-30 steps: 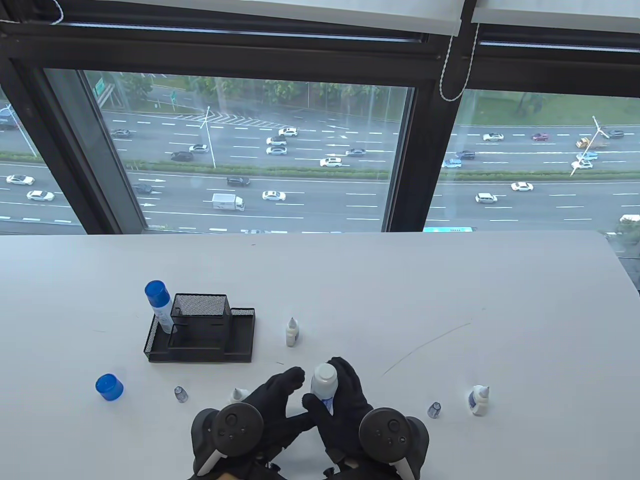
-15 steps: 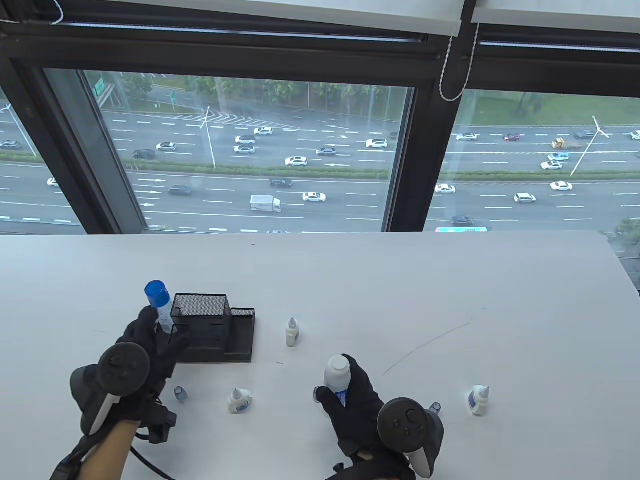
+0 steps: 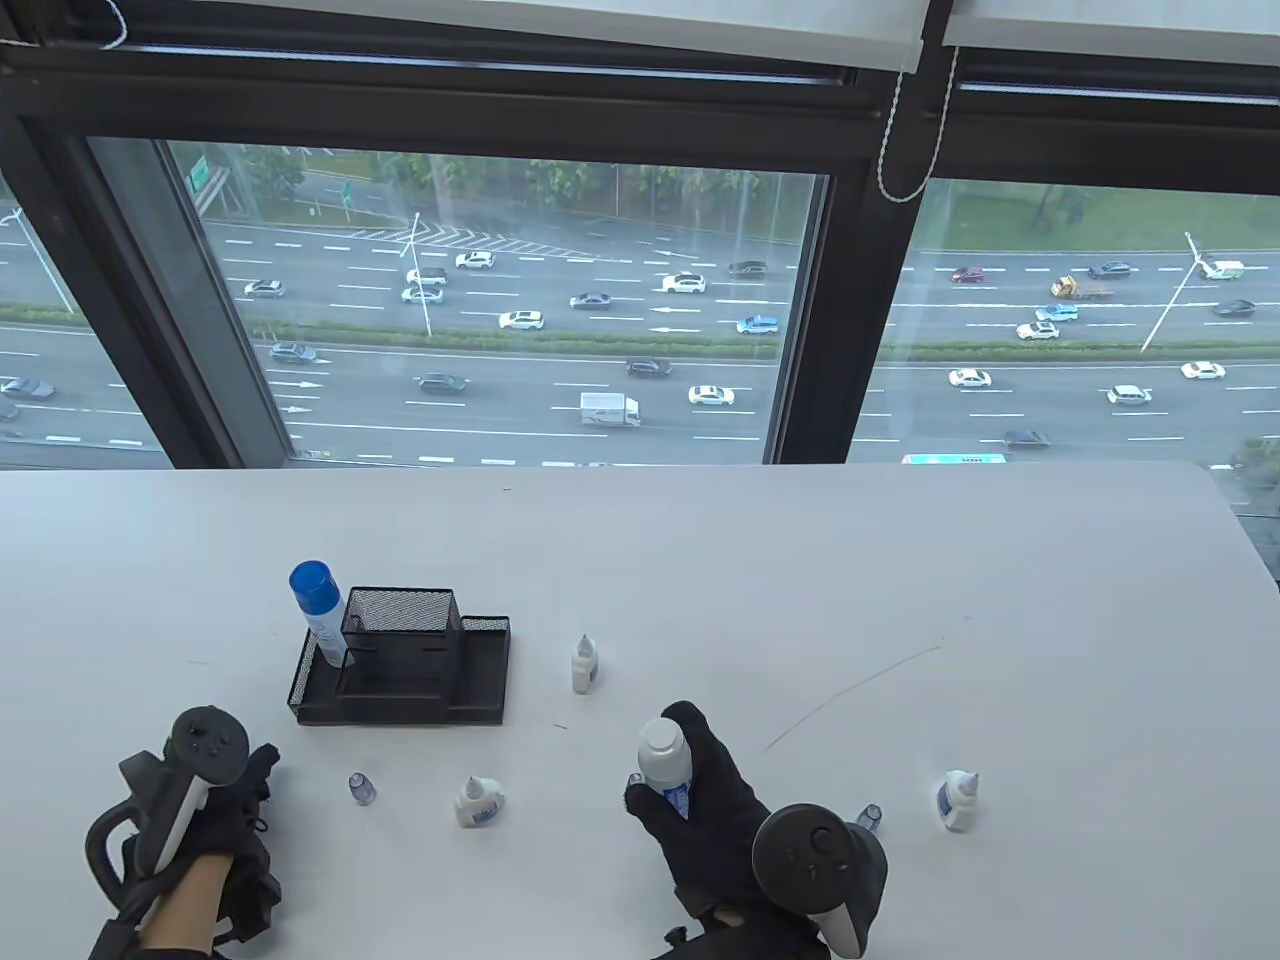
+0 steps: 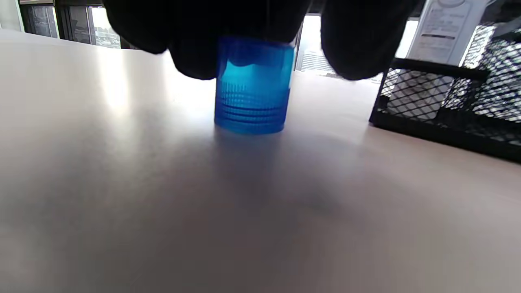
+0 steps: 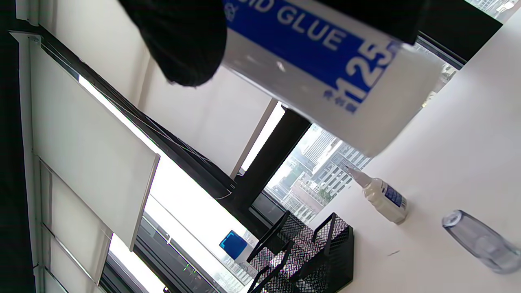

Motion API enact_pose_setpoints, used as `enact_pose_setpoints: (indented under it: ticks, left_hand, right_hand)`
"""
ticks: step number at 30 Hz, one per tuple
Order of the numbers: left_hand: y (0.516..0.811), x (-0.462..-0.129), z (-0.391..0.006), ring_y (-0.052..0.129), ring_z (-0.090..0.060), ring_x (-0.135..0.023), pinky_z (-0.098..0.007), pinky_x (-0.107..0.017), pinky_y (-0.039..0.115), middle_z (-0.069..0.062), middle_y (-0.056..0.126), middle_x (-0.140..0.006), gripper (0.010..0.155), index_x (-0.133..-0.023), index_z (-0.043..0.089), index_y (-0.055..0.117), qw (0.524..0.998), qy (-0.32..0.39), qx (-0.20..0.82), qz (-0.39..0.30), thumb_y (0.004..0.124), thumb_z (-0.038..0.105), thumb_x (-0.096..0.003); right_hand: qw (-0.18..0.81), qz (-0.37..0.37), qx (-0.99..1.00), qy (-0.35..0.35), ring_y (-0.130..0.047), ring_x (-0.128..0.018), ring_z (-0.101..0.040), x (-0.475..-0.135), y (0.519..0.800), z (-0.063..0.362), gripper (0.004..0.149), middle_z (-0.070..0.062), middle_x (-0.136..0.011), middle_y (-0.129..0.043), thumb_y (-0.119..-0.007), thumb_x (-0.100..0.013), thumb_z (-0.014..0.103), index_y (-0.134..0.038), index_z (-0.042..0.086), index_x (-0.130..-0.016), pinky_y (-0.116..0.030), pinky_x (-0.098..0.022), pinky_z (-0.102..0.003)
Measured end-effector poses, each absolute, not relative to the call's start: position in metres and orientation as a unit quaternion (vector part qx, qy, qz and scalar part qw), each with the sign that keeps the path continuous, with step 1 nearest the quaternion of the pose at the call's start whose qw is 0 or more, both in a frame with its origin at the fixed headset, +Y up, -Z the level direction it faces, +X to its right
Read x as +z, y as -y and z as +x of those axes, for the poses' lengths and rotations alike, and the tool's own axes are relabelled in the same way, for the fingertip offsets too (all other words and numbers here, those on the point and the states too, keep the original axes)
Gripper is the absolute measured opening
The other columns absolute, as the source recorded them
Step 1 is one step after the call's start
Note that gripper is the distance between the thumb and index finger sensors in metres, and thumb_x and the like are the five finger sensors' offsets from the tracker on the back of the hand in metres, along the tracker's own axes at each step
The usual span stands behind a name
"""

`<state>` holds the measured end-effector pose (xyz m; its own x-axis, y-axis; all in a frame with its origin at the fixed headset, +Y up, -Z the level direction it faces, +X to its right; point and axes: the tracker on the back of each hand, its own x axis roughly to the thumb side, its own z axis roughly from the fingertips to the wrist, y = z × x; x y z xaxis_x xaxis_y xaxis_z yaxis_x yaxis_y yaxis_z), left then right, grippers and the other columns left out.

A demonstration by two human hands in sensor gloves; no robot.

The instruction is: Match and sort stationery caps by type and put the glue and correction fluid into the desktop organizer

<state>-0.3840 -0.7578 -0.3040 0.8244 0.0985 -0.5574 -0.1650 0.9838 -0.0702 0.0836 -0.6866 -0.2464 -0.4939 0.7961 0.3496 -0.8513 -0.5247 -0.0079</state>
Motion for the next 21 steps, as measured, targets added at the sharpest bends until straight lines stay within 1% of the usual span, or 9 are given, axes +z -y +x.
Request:
enact_pose_setpoints:
  ticks: [3,6,7,11,13,15,16,18,21]
  left_hand:
    - [0.764,-0.308,-0.382,0.084,-0.033,-0.099,-0.054,-0.072,0.068,-0.01,0.065,-0.118,0.061,-0.113,0.026,0.054,0.952,-0.296,0.036,-0.065,0.077,0.043,-0.0591]
    - [0.76,-0.31,-0.375,0.085,-0.034,-0.098,-0.054,-0.071,0.069,-0.01,0.067,-0.117,0.06,-0.112,0.026,0.057,0.959,-0.279,0.026,-0.051,0.078,0.041,-0.0586]
    - [0.752,-0.31,-0.37,0.085,-0.034,-0.098,-0.054,-0.071,0.07,-0.009,0.067,-0.117,0.06,-0.112,0.025,0.056,0.963,-0.266,0.027,-0.031,0.078,0.042,-0.0587]
    - [0.709,-0.308,-0.345,0.086,-0.032,-0.098,-0.053,-0.071,0.07,-0.008,0.067,-0.117,0.06,-0.112,0.026,0.056,0.978,-0.197,0.049,0.053,0.077,0.043,-0.059]
    - [0.678,-0.303,-0.328,0.086,-0.033,-0.097,-0.053,-0.07,0.071,-0.01,0.067,-0.117,0.06,-0.113,0.025,0.056,0.977,-0.158,0.106,0.093,0.077,0.043,-0.059]
    - [0.653,-0.297,-0.312,0.087,-0.033,-0.097,-0.053,-0.07,0.071,-0.01,0.068,-0.116,0.06,-0.113,0.025,0.056,0.977,-0.113,0.125,0.131,0.077,0.043,-0.059]
    - [0.643,-0.294,-0.304,0.087,-0.032,-0.097,-0.053,-0.07,0.072,-0.01,0.068,-0.116,0.061,-0.113,0.025,0.056,0.976,-0.097,0.129,0.146,0.077,0.044,-0.0589]
    - [0.618,-0.285,-0.281,0.088,-0.032,-0.096,-0.053,-0.069,0.073,-0.01,0.069,-0.116,0.061,-0.113,0.025,0.056,0.972,-0.029,0.153,0.178,0.077,0.044,-0.0585]
    - [0.595,-0.274,-0.251,0.089,-0.032,-0.095,-0.053,-0.069,0.073,-0.009,0.07,-0.116,0.06,-0.112,0.025,0.058,0.96,0.034,0.195,0.2,0.078,0.044,-0.0582]
  right_hand:
    - [0.48,0.153,0.859,0.089,-0.077,-0.094,-0.04,-0.246,0.686,0.083,0.074,-0.014,-0.106,-0.064,-0.082,-0.052,0.036,-0.041,0.02,-0.112,-0.062,-0.07,-0.061]
    - [0.477,0.152,0.861,0.09,-0.077,-0.093,-0.04,-0.247,0.686,0.084,0.074,-0.014,-0.105,-0.065,-0.082,-0.052,0.036,-0.042,0.02,-0.112,-0.063,-0.07,-0.061]
    - [0.477,0.152,0.861,0.089,-0.077,-0.093,-0.04,-0.247,0.686,0.083,0.074,-0.014,-0.105,-0.065,-0.083,-0.052,0.036,-0.042,0.02,-0.112,-0.063,-0.07,-0.061]
    - [0.479,0.155,0.86,0.083,-0.077,-0.093,-0.04,-0.247,0.686,0.082,0.074,-0.015,-0.105,-0.065,-0.083,-0.052,0.036,-0.042,0.017,-0.111,-0.063,-0.069,-0.06]
    - [0.478,0.158,0.86,0.081,-0.078,-0.092,-0.04,-0.247,0.686,0.081,0.074,-0.015,-0.104,-0.066,-0.083,-0.051,0.036,-0.044,0.016,-0.111,-0.063,-0.069,-0.06]
    - [0.473,0.162,0.862,0.082,-0.079,-0.091,-0.039,-0.246,0.686,0.08,0.074,-0.015,-0.103,-0.067,-0.084,-0.051,0.036,-0.044,0.016,-0.11,-0.064,-0.069,-0.059]
    - [0.471,0.164,0.863,0.082,-0.079,-0.091,-0.039,-0.246,0.685,0.079,0.074,-0.015,-0.103,-0.067,-0.084,-0.051,0.036,-0.045,0.016,-0.11,-0.064,-0.069,-0.059]
    - [0.465,0.17,0.865,0.084,-0.08,-0.091,-0.039,-0.245,0.685,0.078,0.074,-0.014,-0.103,-0.067,-0.084,-0.051,0.037,-0.045,0.015,-0.11,-0.065,-0.069,-0.058]
    - [0.462,0.172,0.866,0.084,-0.081,-0.09,-0.038,-0.244,0.684,0.077,0.075,-0.014,-0.103,-0.068,-0.085,-0.05,0.037,-0.046,0.015,-0.11,-0.065,-0.069,-0.058]
